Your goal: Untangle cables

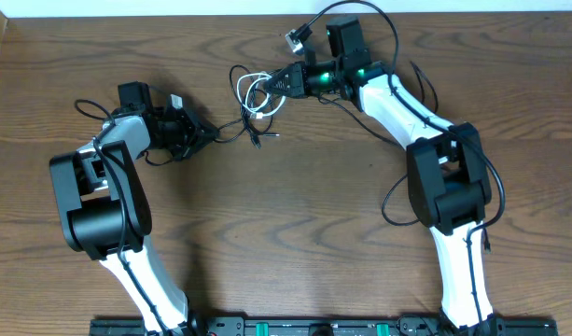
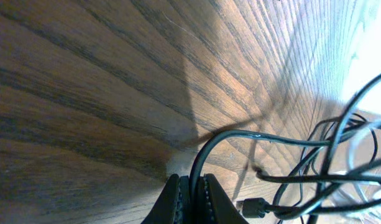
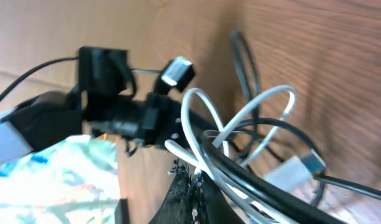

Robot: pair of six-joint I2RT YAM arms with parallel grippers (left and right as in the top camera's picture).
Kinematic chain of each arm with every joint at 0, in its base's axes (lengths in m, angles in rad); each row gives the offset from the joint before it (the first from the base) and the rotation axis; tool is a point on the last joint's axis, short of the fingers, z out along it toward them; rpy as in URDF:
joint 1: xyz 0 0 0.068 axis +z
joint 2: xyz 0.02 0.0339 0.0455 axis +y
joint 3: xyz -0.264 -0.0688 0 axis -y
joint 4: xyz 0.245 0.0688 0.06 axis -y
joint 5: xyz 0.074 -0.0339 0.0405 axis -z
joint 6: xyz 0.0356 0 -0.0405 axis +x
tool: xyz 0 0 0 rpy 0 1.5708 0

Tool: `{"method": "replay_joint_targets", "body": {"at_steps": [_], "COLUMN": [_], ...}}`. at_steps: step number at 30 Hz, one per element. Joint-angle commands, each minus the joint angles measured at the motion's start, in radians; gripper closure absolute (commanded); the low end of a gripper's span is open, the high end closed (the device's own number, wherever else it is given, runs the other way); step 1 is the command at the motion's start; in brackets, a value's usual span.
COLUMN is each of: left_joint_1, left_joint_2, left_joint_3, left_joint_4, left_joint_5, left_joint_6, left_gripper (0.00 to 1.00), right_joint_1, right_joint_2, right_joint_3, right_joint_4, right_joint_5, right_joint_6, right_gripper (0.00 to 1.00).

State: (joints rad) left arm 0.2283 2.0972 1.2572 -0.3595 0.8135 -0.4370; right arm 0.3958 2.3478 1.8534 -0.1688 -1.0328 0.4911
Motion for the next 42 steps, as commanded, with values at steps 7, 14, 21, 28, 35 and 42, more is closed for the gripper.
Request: {"method": "replay_joint_targets", "body": {"at_steps": [7,14,21,28,35,42], "left_joint_1": [0.002,0.002,0.002,0.002,0.002,0.002], "left_joint_2": [0.018,0.018,0.018,0.018,0.018,0.018], "left_joint_3": [0.003,0.003,0.003,0.003,0.003,0.003], "left_joint_4": [-0.002,-0.002,-0.002,-0.002,-0.002,-0.002], "left_joint_5": [0.005,0.005,0.005,0.005,0.005,0.005], "left_joint_6": [0.013,0.013,0.013,0.013,0.013,0.013], "left_gripper": [0.92,0.92,0.92,0.92,0.92,0.92], "right_joint_1": [-0.031,-0.07,-0.082,-0.006,0.11,0.197], "right_joint_2": [-0.266,-0.452,-0.518,-0.469,-0.381,-0.247], "right_joint_3": [-0.002,-0.002,-0.002,-0.003,-0.003,-0.003], "right_joint_4": [0.004,0.021,-0.072,-0.385,-0.486,-0.412], "right_joint_5": [-0.073,0.058,0.128,0.301,0.426,0.507], "right_joint_6": [-0.06,-0.108,-0.142,-0.336,-0.433,-0.448], "right_gripper": [0.99,0.99,0.98,0.64,0.57,0.54]}}
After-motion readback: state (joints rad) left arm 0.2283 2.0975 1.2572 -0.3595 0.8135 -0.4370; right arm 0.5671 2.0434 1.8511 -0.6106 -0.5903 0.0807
